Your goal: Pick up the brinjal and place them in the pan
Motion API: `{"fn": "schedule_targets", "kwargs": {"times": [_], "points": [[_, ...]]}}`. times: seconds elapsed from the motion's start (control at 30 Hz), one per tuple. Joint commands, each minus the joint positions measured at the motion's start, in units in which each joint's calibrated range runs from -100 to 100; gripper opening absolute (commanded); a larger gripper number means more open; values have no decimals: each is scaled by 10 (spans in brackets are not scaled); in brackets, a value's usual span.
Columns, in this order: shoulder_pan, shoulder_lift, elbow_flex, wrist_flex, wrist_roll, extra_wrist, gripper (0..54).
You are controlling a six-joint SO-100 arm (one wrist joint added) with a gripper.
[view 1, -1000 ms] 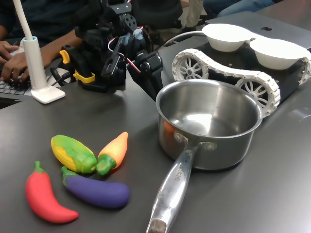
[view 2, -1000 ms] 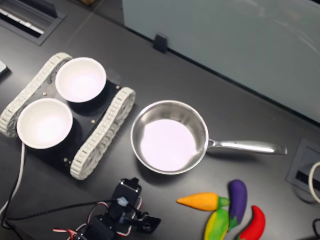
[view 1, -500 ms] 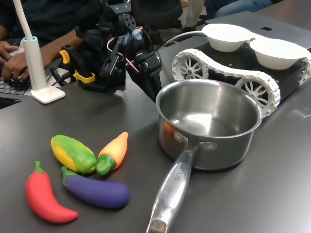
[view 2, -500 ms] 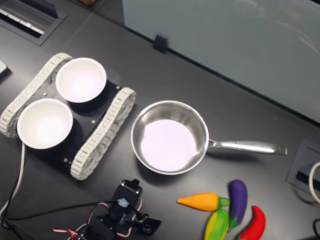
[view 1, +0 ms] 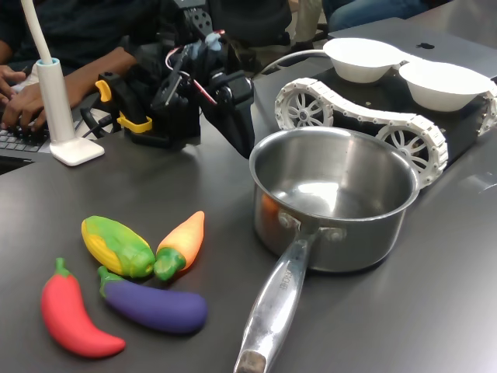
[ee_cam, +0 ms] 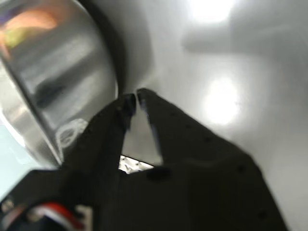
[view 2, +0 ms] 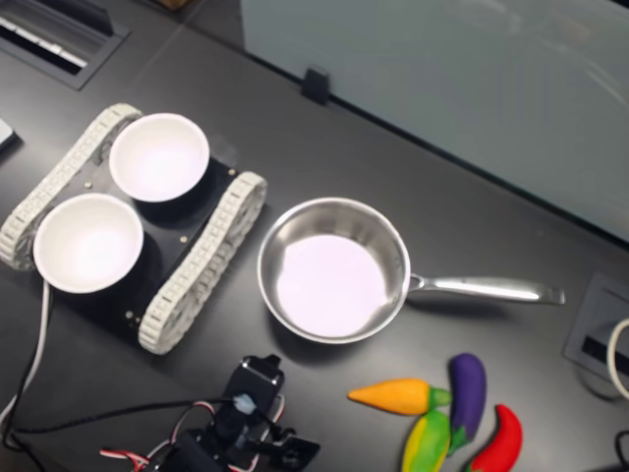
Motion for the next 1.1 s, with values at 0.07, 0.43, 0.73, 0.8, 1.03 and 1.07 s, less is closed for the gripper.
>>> {"fn": "schedule_targets", "kwargs": {"times": [0.07, 0.43, 0.73, 0.8, 1.03, 1.07], "points": [[55, 24, -100, 25, 3, -3, 1], [109, 51, -159, 25, -10, -2, 1], [163, 79, -199, 1, -28, 5, 1], [172, 85, -211, -2, -29, 5, 1], [201, 138, -249, -30, -37, 16, 1], [205, 146, -252, -38, -38, 18, 1]]}}
